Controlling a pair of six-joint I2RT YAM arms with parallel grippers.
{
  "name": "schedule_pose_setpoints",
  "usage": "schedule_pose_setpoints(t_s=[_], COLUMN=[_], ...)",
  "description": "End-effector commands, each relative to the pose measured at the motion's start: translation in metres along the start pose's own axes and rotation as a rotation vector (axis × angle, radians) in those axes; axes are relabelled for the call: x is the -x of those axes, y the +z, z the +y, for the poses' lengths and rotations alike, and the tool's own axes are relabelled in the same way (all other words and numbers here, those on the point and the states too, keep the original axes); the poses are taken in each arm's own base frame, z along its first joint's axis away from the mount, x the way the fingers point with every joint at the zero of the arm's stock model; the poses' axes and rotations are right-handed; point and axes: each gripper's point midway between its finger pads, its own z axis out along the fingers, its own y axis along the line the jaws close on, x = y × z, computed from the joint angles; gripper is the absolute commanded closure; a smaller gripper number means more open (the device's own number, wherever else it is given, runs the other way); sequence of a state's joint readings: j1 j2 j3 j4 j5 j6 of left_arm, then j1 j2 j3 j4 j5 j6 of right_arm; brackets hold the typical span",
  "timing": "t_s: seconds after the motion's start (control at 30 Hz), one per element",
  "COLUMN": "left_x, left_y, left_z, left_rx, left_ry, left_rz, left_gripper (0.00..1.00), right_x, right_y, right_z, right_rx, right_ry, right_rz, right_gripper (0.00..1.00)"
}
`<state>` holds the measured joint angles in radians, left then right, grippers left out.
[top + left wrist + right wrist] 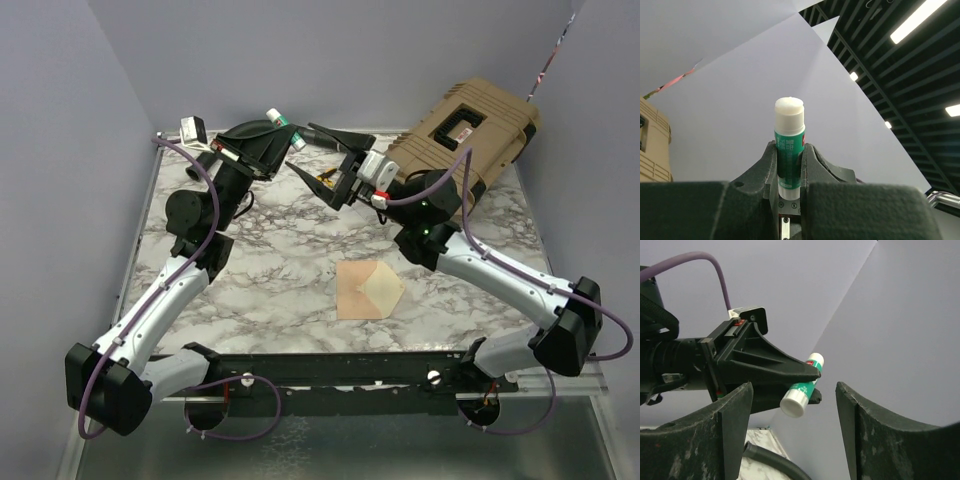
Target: Place the letter into the envelope and seal it
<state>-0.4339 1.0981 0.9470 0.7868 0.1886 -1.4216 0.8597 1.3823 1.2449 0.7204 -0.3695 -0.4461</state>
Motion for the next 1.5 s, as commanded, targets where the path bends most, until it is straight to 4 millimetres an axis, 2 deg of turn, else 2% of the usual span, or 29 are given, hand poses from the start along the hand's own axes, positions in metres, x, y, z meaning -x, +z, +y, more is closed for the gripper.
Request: schedule_pose_setpoints(t_s=[0.0,0.13,0.27,0.47,0.53,0.63,0.7,0.73,0.77,0.8,0.87,0.93,1.0,1.07,1.17,1.33,1.47], left_x=[0.005,0.006,0.006,0.004,0.003,0.0,-0.002,-0.002,-0.001,0.0,0.003,0.006,0.01,0.011,0.007,-0.003,-0.003], left_y=[-0.002,-0.002,0.0,0.001,0.001,0.001,0.002,0.002,0.002,0.001,0.001,0.001,0.0,0.001,0.003,0.005,0.003], left_z=[-0.001,-0.001,-0.002,0.0,0.0,-0.008,-0.015,-0.016,-0.017,-0.016,-0.01,-0.007,-0.001,0.004,0.007,-0.009,-0.012], left_rx=[-0.004,-0.002,-0.007,-0.006,-0.005,-0.031,-0.049,-0.04,-0.027,-0.013,0.033,0.069,0.097,0.116,0.112,0.015,0.007], left_ry=[-0.029,-0.031,-0.028,-0.031,-0.032,-0.009,0.048,0.077,0.104,0.133,0.177,0.198,0.202,0.185,0.153,0.064,0.057], left_rz=[-0.029,-0.039,-0.035,-0.023,-0.019,0.003,0.026,0.031,0.035,0.042,0.054,0.069,0.089,0.124,0.176,0.252,0.249], left_gripper=[1.0,1.0,1.0,1.0,1.0,1.0,1.0,0.95,0.85,0.73,0.44,0.22,0.08,0.02,0.01,0.01,0.05], right_x=[0.004,-0.006,-0.014,-0.021,-0.024,-0.026,-0.025,-0.023,-0.02,-0.019,-0.015,-0.012,-0.009,-0.009,-0.012,-0.017,-0.017], right_y=[0.013,0.016,0.019,0.021,0.024,0.025,0.025,0.023,0.021,0.019,0.014,0.01,0.004,-0.001,-0.003,-0.007,-0.01], right_z=[-0.021,-0.031,-0.03,-0.026,-0.026,-0.031,-0.034,-0.035,-0.036,-0.035,-0.036,-0.035,-0.034,-0.037,-0.03,-0.022,-0.017], right_rx=[-0.117,-0.173,-0.169,-0.137,-0.129,-0.151,-0.168,-0.175,-0.179,-0.18,-0.186,-0.183,-0.162,-0.158,-0.113,-0.083,-0.056], right_ry=[-0.058,-0.075,-0.096,-0.141,-0.141,-0.099,-0.074,-0.063,-0.05,-0.039,-0.014,-0.002,0.017,0.033,0.044,0.082,0.106], right_rz=[-0.027,0.001,0.026,0.046,0.061,0.085,0.097,0.097,0.095,0.095,0.096,0.103,0.107,0.114,0.13,0.147,0.15], right_gripper=[0.35,0.52,0.59,0.64,0.73,0.95,0.99,0.99,1.0,1.0,1.0,0.99,0.99,0.99,0.99,0.99,0.99])
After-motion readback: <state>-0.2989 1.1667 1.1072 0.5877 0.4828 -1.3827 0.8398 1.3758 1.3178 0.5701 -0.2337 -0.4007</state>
